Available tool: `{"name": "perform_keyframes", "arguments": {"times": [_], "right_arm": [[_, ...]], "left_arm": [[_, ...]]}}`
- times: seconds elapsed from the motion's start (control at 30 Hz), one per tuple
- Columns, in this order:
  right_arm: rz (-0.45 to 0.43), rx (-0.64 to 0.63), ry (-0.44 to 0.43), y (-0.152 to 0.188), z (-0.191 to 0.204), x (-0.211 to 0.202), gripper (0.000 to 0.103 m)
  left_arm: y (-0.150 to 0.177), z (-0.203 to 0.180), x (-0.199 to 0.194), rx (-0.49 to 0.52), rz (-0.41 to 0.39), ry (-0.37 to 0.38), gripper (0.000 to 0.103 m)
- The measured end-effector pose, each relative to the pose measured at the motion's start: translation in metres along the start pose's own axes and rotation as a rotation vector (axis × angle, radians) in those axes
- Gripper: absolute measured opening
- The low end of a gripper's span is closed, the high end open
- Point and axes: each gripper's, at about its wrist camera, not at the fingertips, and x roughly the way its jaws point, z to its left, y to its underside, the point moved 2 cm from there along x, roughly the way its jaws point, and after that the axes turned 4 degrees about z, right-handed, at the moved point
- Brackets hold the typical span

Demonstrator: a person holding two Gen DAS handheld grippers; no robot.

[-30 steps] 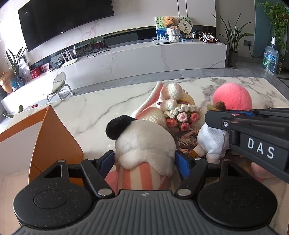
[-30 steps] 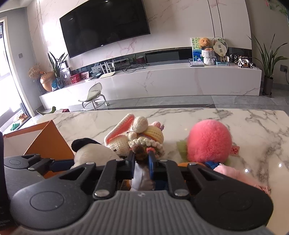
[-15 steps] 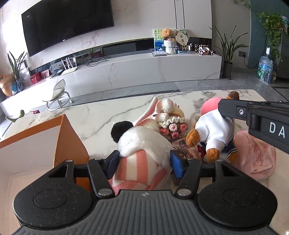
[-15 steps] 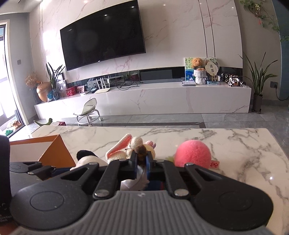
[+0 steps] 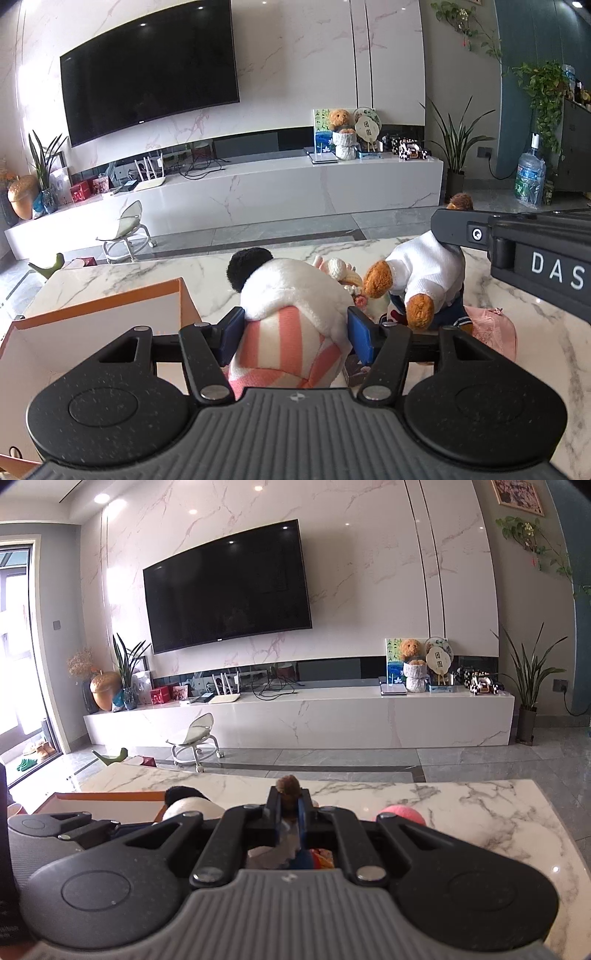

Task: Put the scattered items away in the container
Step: 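Carry both plushes over the open cardboard box with both tools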

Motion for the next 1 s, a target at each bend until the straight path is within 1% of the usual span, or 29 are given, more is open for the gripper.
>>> {"name": "perform_keyframes", "arguments": {"times": [0.2,0.47,0.6,0.73,1.0], "right_arm": [[-0.050,-0.050,-0.014,-0.013,0.027,-0.024,0.009],[-0.094,-0.111,-0.062,-0.029,0.072,-0.035,0.009],[-0.112,-0.146,-0.095,-0.039,0.095,-0.034,0.009],[-0.122,-0.175,-0.142,-0.049,0.119,-0.029,0.009],[-0.090,-0.227,-0.253,-0.052,0.171,-0.001,0.009]], "left_arm": [[-0.003,0.024,-0.023,-0.037,-0.037,-0.025,0.069],[-0.006,0.063,-0.047,-0.086,-0.078,-0.074,0.069],[-0.007,0.089,-0.055,-0.121,-0.089,-0.109,0.069],[-0.006,0.119,-0.059,-0.162,-0.094,-0.159,0.069],[0.007,0.167,-0.058,-0.215,-0.064,-0.236,0.069]]}}
